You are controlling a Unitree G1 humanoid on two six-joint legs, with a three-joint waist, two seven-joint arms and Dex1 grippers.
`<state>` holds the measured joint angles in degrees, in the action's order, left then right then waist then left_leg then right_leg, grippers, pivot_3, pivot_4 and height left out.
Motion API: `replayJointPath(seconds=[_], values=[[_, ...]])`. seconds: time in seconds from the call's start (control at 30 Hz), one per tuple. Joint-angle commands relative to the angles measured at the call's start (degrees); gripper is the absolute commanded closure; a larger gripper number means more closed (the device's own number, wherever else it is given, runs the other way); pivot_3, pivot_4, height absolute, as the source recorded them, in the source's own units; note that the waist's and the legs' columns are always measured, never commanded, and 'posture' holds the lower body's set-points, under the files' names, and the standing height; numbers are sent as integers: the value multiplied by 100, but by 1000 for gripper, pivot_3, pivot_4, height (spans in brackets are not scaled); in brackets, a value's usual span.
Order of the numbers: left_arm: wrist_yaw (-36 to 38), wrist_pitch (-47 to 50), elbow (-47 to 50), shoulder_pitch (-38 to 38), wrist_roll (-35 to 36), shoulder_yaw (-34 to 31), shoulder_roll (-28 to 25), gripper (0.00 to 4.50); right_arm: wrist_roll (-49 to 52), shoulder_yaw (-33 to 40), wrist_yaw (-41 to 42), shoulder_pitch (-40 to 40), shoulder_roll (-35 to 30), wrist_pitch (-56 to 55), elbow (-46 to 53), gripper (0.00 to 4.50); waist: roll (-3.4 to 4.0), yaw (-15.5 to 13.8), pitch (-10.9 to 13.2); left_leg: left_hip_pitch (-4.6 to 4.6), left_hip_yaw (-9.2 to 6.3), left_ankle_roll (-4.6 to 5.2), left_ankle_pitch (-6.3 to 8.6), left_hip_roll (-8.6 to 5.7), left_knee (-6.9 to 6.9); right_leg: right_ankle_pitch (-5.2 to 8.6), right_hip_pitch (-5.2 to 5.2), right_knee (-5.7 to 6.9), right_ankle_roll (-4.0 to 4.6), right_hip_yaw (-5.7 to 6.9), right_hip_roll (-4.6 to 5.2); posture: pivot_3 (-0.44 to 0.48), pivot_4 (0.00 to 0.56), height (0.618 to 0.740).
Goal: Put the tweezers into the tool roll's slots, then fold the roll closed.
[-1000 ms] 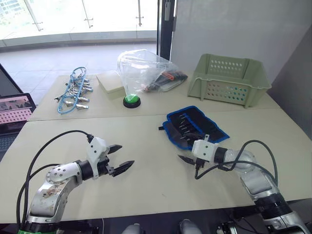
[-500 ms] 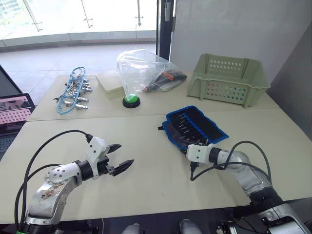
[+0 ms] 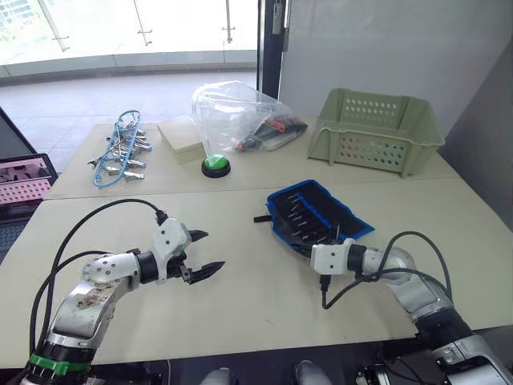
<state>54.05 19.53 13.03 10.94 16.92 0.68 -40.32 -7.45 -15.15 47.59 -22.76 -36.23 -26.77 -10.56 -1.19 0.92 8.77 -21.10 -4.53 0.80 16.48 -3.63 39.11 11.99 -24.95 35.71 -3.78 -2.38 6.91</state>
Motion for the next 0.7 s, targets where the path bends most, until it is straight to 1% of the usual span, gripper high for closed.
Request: replayJointPath(seconds=[0.03, 0.2, 0.33, 0.4, 0.43, 0.57, 0.7], values=[[325, -726, -376, 468, -468, 453, -57, 0, 728, 72, 449, 204, -85, -187, 481, 4459, -1, 2, 0, 0, 0, 0, 0, 1, -3, 0, -1, 2, 0, 0, -1, 0, 150, 740], [605, -1593, -1327, 1405, -1073, 1061, 94, 0, 1079, 65, 874, 613, -272, -91, 900, 4459, -2, -10, 1, -2, 1, 0, 0, 2, -2, 0, 0, 1, 0, 0, -3, 0, 150, 740], [835, -2429, -2086, 2099, -1476, 1429, 267, 0, 1139, 93, 1013, 919, -409, -50, 1173, 4459, -3, -22, 2, -2, 4, 2, 1, 2, -2, 0, 0, 4, 0, 1, -4, 0, 150, 740], [790, -3182, -2775, 2649, -2051, 1799, 393, 0, 1097, 139, 996, 1080, -477, -20, 1264, 4459, -6, -40, 3, -4, 6, 2, 0, 1, 0, 0, 1, 4, 0, 2, -4, 0, 150, 740], [780, -3472, -3095, 2878, -2197, 1913, 498, 0, 1065, 153, 975, 1131, -498, -3, 1295, 4459, -7, -48, 4, -4, 13, 2, 0, -1, 2, 0, 2, 2, 0, 3, -4, 0, 150, 740], [908, -4042, -3914, 3443, -2281, 2087, 912, 0, 957, 204, 847, 1255, -523, 94, 1405, 4459, -7, -29, 4, -5, 32, 4, 1, -1, 6, 0, 5, 6, -1, 4, -5, 0, 150, 740], [1000, -4504, -4510, 3793, -2433, 2218, 1155, 0, 884, 268, 723, 1357, -535, 178, 1493, 4459, -9, -5, 5, -7, 39, 6, 2, 1, 6, 0, 5, 12, -1, 3, -10, 0, 150, 740]])
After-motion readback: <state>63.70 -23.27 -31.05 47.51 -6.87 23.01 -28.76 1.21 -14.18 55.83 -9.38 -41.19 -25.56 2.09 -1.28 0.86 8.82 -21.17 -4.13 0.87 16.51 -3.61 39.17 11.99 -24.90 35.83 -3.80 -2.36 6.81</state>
